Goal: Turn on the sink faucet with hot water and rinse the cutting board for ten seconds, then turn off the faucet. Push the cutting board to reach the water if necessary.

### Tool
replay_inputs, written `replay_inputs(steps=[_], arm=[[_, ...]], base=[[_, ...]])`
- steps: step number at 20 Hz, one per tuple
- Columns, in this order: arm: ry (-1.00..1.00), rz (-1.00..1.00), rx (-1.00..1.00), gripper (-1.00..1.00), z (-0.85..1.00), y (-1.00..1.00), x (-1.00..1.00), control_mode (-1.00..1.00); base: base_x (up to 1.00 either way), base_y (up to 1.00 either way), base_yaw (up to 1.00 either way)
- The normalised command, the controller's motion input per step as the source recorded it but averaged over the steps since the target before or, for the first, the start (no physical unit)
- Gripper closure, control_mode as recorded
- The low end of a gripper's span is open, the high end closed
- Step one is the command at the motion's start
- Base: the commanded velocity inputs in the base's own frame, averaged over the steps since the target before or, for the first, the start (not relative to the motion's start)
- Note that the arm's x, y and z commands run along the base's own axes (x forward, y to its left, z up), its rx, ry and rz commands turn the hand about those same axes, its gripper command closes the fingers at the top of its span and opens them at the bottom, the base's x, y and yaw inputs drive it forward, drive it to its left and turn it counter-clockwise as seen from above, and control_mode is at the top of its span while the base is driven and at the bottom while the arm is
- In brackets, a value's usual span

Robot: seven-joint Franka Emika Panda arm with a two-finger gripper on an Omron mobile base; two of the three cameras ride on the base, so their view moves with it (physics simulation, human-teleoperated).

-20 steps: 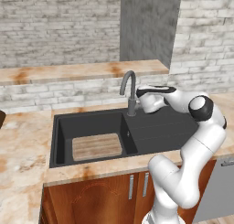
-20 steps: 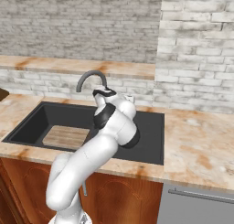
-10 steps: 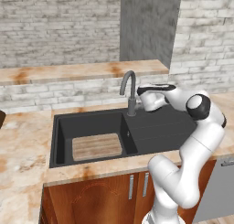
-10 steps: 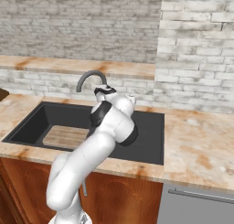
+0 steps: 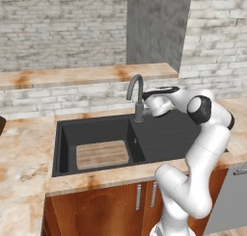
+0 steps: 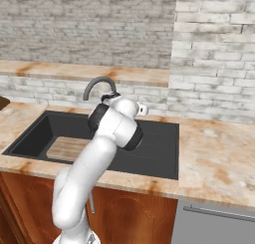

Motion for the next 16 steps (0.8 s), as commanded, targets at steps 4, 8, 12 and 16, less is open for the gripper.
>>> replay_inputs(steps=[4, 8, 12, 16], arm=[[0.07, 0.00, 0.00, 1.00, 0.00, -0.26, -0.27, -1.00], [0.01, 0.00, 0.00, 1.00, -0.01, -0.16, -0.42, -1.00], [0.00, 0.00, 0.00, 1.00, 0.00, -0.01, -0.34, -1.00], [0.00, 0.00, 0.00, 1.00, -0.01, 0.00, -0.19, -1.00]], base=[[0.00, 0.00, 0.00], [0.00, 0.00, 0.00], [0.00, 0.00, 0.00], [0.00, 0.00, 0.00]])
